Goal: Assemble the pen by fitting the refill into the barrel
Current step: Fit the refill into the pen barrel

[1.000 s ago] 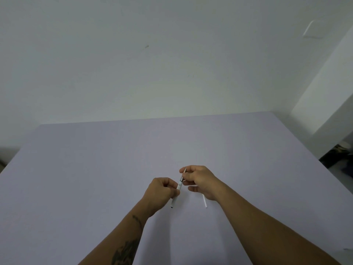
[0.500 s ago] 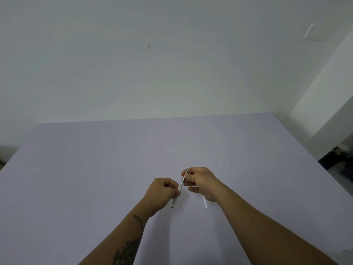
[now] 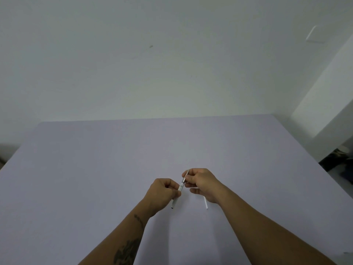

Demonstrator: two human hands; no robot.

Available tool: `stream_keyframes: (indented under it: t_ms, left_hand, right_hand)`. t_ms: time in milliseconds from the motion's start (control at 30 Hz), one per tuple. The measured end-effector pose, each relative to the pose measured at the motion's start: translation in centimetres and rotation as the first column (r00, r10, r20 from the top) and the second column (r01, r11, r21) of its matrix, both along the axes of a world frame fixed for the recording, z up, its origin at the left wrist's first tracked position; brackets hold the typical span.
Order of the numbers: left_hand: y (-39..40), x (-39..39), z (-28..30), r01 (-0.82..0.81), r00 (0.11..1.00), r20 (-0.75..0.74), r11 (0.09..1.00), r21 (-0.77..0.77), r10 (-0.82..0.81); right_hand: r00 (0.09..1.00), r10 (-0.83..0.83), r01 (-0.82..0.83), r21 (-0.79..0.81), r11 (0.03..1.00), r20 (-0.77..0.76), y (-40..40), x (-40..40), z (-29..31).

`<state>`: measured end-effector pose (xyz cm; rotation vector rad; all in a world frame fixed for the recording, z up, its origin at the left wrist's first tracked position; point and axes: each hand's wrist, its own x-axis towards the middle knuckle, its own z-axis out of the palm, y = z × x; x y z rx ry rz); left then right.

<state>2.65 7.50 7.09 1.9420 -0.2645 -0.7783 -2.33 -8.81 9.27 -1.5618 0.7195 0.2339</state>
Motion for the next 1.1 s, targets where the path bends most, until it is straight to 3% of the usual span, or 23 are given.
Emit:
stream_keyframes:
  t_ms: [833,1100]
  left_hand:
    - [-0.3,0.6,-1.0,0.016,0.999,-0.032,1.000,0.018,-0.015]
    - [-0.3,0.8,-1.5,0.016,0.998,-0.066,1.000,0.006,-0.016]
  right_hand:
    - [0.998,-0.056,0.057,0.032,0.998,-0.040,-1.2,0.2,-0.8]
    - [0.981,-0.192,0.193,-0.037,0.981,0.028,-1.6,0.8,-0.9]
